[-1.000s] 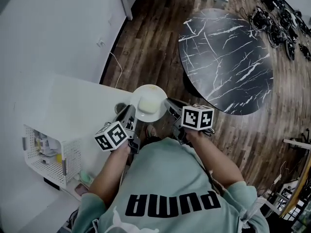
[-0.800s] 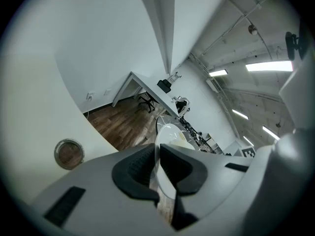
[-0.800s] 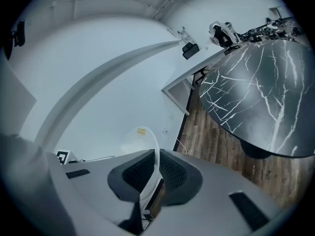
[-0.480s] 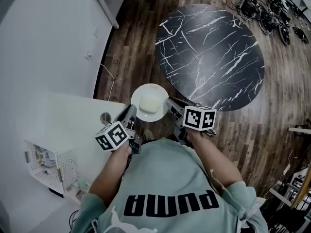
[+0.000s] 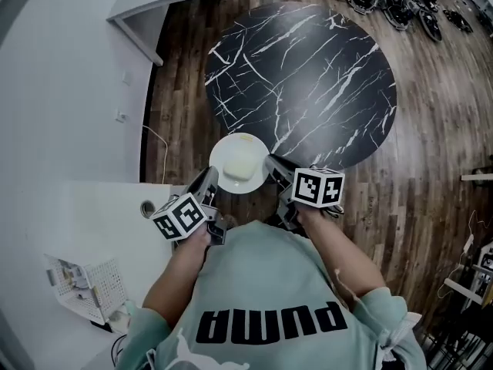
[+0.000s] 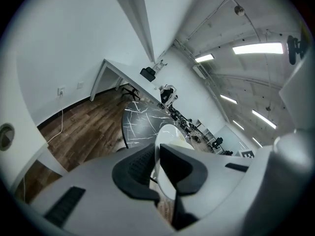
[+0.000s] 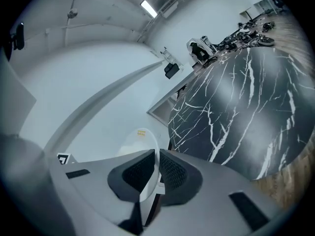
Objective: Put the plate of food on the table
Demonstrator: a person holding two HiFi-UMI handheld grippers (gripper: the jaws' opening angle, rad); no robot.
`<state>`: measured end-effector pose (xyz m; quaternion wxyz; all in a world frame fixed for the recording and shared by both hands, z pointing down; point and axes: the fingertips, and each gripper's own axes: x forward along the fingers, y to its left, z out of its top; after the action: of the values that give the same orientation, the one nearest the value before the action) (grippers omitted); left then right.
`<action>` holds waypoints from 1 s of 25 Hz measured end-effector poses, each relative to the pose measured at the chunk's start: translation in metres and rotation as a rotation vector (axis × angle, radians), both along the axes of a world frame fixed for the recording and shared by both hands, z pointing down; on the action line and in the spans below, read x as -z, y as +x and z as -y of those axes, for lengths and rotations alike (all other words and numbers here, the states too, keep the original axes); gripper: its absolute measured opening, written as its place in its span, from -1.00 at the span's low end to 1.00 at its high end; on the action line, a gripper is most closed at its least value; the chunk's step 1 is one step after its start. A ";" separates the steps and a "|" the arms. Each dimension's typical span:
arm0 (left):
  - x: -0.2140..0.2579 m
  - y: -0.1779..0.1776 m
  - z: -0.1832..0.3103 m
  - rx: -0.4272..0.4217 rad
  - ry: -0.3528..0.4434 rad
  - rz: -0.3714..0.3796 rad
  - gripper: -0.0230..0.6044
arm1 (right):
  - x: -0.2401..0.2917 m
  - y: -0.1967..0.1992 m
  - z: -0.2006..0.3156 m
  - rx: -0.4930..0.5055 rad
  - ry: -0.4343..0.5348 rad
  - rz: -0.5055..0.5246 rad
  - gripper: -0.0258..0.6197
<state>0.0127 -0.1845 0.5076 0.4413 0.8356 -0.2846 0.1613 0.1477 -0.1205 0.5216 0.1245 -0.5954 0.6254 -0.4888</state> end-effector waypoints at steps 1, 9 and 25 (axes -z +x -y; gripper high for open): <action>-0.001 0.010 -0.003 -0.012 0.001 0.000 -0.81 | -0.001 0.009 -0.005 -0.013 -0.001 0.000 -0.81; -0.003 0.080 -0.037 -0.085 -0.005 -0.007 -0.81 | -0.004 0.075 -0.047 -0.101 0.008 0.006 -0.81; -0.003 0.163 -0.076 -0.257 0.007 -0.002 -0.81 | -0.004 0.144 -0.107 -0.273 0.016 0.004 -0.81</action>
<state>0.1753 -0.1087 0.5103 0.4142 0.8669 -0.1754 0.2148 0.2921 -0.0136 0.5256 0.1958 -0.6730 0.5420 -0.4636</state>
